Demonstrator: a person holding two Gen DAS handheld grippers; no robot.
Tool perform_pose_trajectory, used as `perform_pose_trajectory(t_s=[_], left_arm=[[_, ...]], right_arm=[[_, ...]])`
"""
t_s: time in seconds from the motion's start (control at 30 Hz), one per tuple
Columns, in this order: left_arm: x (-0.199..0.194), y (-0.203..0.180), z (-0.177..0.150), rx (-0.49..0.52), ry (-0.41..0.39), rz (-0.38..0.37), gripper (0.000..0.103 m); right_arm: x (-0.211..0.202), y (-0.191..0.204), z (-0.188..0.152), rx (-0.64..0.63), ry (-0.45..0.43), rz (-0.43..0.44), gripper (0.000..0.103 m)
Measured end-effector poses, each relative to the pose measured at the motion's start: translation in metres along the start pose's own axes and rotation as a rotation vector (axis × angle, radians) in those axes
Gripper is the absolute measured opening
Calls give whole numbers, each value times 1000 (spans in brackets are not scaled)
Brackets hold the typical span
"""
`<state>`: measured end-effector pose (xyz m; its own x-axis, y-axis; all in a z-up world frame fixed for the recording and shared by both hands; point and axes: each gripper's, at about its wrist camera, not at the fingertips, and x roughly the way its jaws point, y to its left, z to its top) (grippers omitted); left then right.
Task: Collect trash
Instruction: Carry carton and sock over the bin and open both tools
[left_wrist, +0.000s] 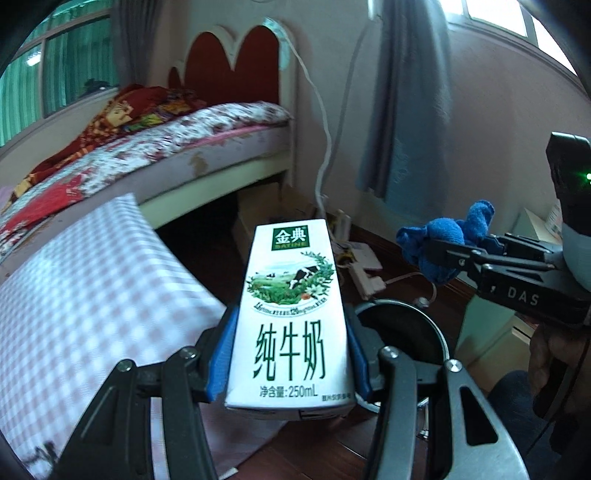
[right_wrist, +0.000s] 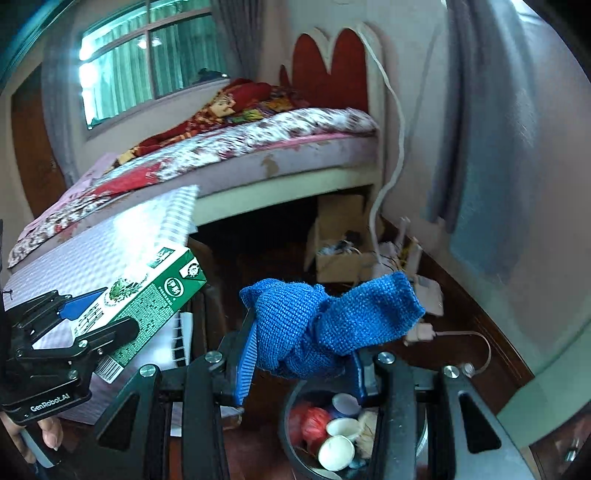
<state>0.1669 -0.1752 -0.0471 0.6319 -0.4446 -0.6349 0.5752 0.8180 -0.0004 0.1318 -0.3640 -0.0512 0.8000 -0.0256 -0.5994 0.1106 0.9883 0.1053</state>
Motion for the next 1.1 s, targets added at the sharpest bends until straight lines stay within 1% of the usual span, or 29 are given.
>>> perform_pose_trajectory(t_s=[0.13, 0.27, 0.5, 0.63, 0.83, 1.1], left_arm=[[12, -25, -5, 35, 38, -52, 54], [28, -45, -12, 56, 88, -106, 54], [60, -60, -25, 54, 174, -165, 54], [76, -69, -35, 52, 226, -182, 54], [102, -79, -42, 38, 288, -218, 54], [126, -83, -51, 32, 362, -259, 55]], right_arm=[[3, -27, -18, 40, 35, -32, 44], [8, -45, -36, 66, 75, -49, 44], [17, -73, -63, 90, 136, -67, 44], [33, -90, -79, 112, 196, -67, 44], [59, -102, -98, 141, 284, -61, 44], [85, -104, -107, 157, 340, -52, 45]])
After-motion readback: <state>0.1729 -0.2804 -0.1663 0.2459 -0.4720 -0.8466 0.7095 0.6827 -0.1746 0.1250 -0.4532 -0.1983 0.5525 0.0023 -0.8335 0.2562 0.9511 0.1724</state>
